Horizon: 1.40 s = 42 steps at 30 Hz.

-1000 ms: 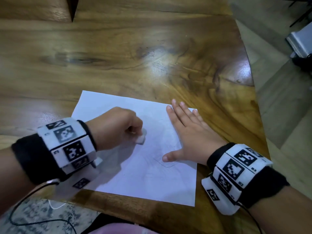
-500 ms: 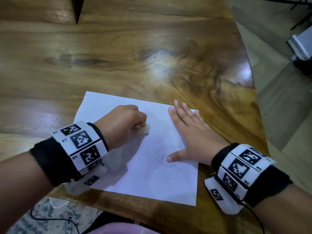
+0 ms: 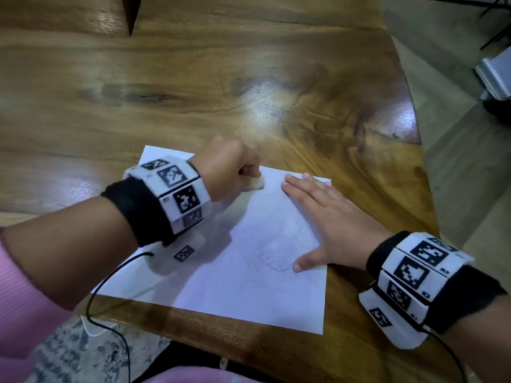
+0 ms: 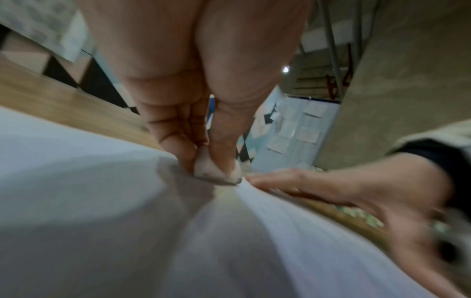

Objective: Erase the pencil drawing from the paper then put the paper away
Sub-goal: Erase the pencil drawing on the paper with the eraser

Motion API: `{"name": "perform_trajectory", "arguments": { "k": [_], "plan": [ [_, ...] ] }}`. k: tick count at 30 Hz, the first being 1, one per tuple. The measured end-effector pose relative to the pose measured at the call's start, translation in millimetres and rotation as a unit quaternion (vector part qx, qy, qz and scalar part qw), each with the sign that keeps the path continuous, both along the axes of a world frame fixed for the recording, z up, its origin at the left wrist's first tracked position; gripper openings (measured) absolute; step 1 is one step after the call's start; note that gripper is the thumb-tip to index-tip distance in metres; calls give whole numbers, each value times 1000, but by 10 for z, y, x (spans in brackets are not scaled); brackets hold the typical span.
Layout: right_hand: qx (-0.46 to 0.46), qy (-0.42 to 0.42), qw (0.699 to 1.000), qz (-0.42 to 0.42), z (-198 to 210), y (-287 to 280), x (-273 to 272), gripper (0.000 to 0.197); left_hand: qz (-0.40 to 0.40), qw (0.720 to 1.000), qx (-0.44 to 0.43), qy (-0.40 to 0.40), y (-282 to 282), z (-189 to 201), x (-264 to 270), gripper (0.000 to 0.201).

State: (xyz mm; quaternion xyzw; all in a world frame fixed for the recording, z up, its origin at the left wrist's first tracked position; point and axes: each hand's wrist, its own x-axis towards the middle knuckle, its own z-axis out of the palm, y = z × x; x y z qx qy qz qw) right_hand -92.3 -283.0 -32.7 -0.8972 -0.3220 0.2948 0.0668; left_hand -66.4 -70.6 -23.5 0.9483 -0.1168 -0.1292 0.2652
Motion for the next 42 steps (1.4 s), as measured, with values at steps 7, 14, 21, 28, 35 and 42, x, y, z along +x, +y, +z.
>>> {"name": "perform_trajectory", "arguments": {
  "k": [7,14,21,28,35,42],
  "plan": [
    [1,3,1000,-2,-3,-3,7,126,-18,998,4,62,195,37,-147,10],
    [3,2,1000,-7,-18,-1,2,127,-53,999,-7,-1,27,-44,-97,17],
    [9,7,1000,-12,-17,8,3,127,-75,996,-23,39,115,-32,-268,16],
    [7,7,1000,-18,-13,19,6,127,-117,993,-21,19,85,-83,-444,17],
    [5,7,1000,-18,-19,29,4,129,-102,995,4,-10,-48,-44,-125,14],
    [6,10,1000,-23,-19,37,1,128,-176,982,-22,59,101,-87,-641,16]
  ]
}}
